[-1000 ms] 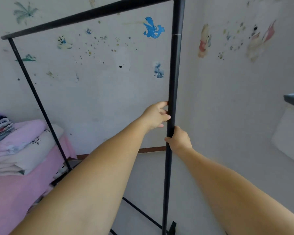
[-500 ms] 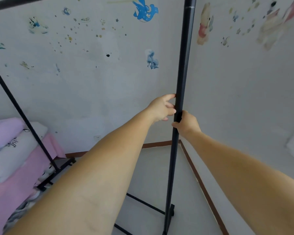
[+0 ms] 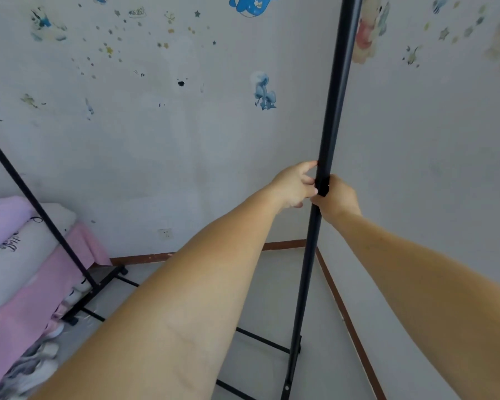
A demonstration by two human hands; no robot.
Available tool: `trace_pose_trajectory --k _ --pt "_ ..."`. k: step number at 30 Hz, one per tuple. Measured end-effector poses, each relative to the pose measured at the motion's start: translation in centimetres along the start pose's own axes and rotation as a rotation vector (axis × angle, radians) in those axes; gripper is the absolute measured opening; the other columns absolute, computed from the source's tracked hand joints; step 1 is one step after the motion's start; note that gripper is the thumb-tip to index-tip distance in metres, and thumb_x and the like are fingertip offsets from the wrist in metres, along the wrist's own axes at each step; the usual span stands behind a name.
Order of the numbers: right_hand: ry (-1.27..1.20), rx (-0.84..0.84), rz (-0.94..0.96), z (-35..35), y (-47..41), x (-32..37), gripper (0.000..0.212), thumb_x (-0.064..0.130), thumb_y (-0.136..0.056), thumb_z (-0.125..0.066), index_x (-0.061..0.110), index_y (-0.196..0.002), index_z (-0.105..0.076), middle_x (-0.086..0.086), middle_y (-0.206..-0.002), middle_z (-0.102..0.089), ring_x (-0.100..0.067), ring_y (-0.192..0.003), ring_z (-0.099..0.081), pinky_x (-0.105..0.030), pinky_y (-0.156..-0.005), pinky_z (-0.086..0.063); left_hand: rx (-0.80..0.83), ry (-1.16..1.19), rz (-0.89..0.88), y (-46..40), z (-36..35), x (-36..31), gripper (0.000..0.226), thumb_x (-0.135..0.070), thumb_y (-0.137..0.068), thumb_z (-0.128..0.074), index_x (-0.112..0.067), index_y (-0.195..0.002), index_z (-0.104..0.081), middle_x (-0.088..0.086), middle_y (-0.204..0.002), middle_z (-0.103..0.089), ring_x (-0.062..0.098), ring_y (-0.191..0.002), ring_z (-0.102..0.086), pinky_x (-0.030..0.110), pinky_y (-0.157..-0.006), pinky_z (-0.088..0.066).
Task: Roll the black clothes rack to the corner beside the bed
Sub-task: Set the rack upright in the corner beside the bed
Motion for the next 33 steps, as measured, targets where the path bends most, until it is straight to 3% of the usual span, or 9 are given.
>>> trace_pose_trajectory --k 4,11,16,25,28,33 --pt "-0.022 0.033 0.028 0.2 -3.9 -0.9 0.024 0.012 -0.089 -0.055 0.010 -0.113 -0.053 -0.003 -0.092 -0.058 -0.019 -0.078 -0.054 -0.024 -0.051 -0.037 -0.025 0.011 0.018 -3.5 -0.5 -0.5 0.066 -0.002 -0.091 -0.050 -0.026 -0.146 -0.021 0.010 -0.142 -0.046 0.027 -0.126 -0.047 0.039 -0.096 -0.046" --pt "-0.042 0.114 0.091 0.7 -10.7 -2.4 0.023 0.009 -0.089 -0.055 0.008 -0.112 -0.054 0.000 -0.088 -0.055 -0.016 -0.077 -0.052 -0.018 -0.049 -0.033 -0.094 0.025 0.066 -9.9 -1.2 -1.7 0.065 -0.002 -0.091 -0.049 -0.025 -0.145 -0.022 0.012 -0.141 -0.046 0.026 -0.124 -0.047 0.037 -0.096 -0.045" --pt "-0.018 0.139 0.127 0.9 -15.7 -3.4 0.024 0.011 -0.089 -0.055 0.007 -0.113 -0.054 -0.005 -0.094 -0.060 -0.020 -0.082 -0.057 -0.027 -0.064 -0.042 -0.132 0.040 0.100 -14.4 -1.9 -2.2 0.066 -0.002 -0.091 -0.049 -0.027 -0.145 -0.022 0.010 -0.142 -0.044 0.024 -0.123 -0.047 0.033 -0.092 -0.045" --pt "0.003 0.191 0.162 0.0 -23.2 -4.3 0.032 0.009 -0.089 -0.056 0.004 -0.120 -0.051 -0.014 -0.112 -0.063 -0.028 -0.099 -0.061 -0.029 -0.071 -0.045 -0.168 -0.037 0.142 -21.1 -1.2 -2.4 0.070 0.002 -0.091 -0.043 -0.036 -0.145 -0.019 0.007 -0.144 -0.042 0.020 -0.115 -0.046 0.032 -0.088 -0.045" --pt "0.000 0.188 0.165 -0.4 -25.4 -4.5 0.030 0.008 -0.089 -0.055 0.005 -0.118 -0.052 -0.014 -0.111 -0.063 -0.025 -0.094 -0.060 -0.029 -0.070 -0.043 -0.164 -0.042 0.141 -23.2 -0.7 -2.3 0.070 0.002 -0.091 -0.043 -0.036 -0.145 -0.019 0.007 -0.144 -0.042 0.019 -0.110 -0.046 0.033 -0.089 -0.045" --pt "-0.002 0.167 0.152 -1.2 -29.4 -4.5 0.030 0.008 -0.087 -0.058 0.006 -0.117 -0.052 -0.013 -0.110 -0.063 -0.019 -0.086 -0.055 -0.029 -0.070 -0.044 -0.133 -0.050 0.139 -27.3 0.4 -1.7 0.072 0.003 -0.091 -0.043 -0.037 -0.145 -0.016 0.007 -0.145 -0.041 0.024 -0.122 -0.047 0.035 -0.093 -0.045"
Point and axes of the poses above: each hand's wrist, its own y-axis away from the middle knuckle, its own z-axis out of the back of the hand, x = y × z, the point moved 3 cm from there along -y, towards the middle knuckle
